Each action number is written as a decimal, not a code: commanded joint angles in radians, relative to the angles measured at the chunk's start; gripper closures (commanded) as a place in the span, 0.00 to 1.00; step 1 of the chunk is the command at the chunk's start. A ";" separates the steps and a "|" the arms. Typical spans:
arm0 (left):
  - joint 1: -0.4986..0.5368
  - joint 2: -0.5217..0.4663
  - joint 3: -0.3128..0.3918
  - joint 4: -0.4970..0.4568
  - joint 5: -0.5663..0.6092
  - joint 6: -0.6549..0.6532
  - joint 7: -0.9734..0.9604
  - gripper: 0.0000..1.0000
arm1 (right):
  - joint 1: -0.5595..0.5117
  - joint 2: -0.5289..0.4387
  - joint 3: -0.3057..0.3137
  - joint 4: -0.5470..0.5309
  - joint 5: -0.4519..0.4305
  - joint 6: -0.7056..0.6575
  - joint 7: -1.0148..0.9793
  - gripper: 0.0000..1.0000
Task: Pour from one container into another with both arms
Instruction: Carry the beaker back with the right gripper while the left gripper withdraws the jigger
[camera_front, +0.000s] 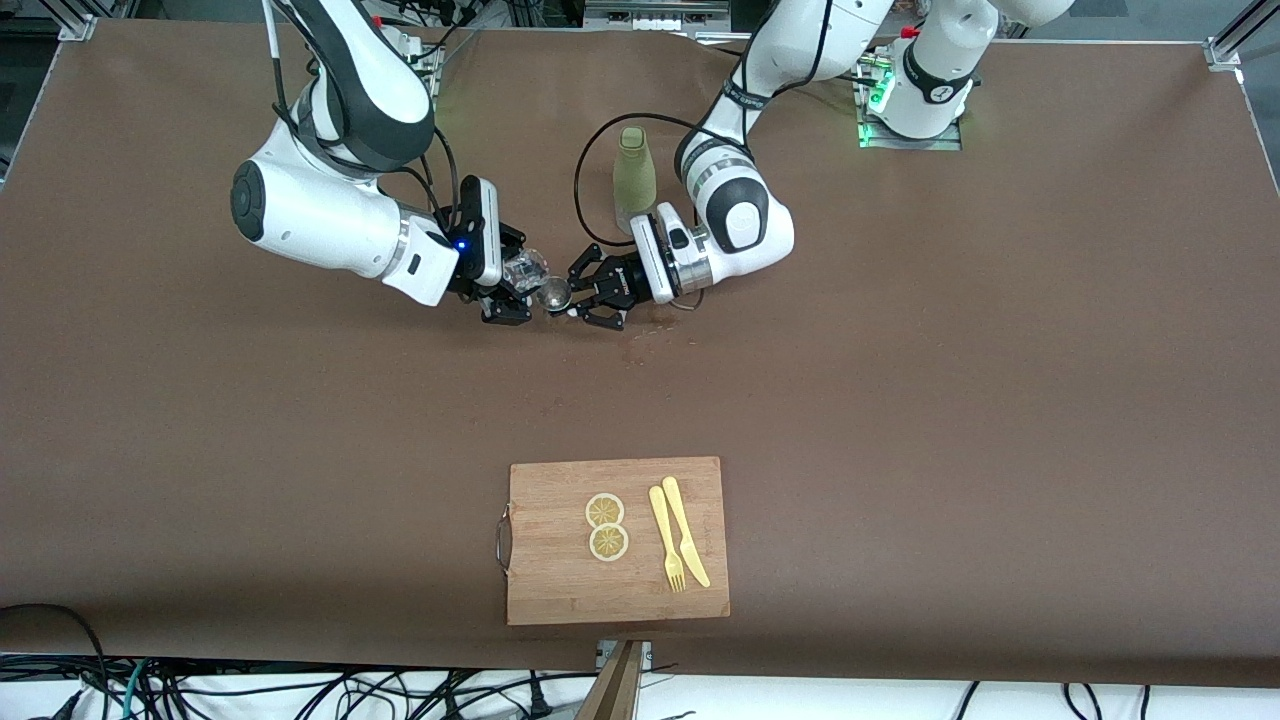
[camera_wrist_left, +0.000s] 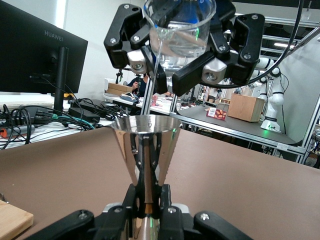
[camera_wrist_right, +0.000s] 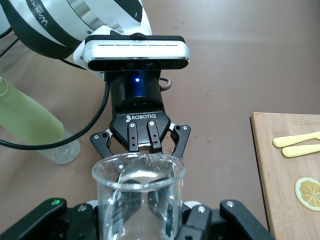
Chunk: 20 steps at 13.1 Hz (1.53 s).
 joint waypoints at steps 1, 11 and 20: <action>0.006 -0.025 -0.017 -0.007 -0.137 0.021 0.042 1.00 | -0.002 -0.014 0.006 -0.001 0.040 -0.002 0.013 0.96; 0.206 -0.062 -0.194 -0.062 -0.121 0.018 0.112 1.00 | -0.041 -0.062 -0.085 -0.013 0.407 -0.230 -0.221 0.96; 0.809 -0.067 -0.442 -0.289 0.389 -0.210 0.183 1.00 | -0.089 0.082 -0.524 -0.052 0.417 -0.844 -0.793 0.95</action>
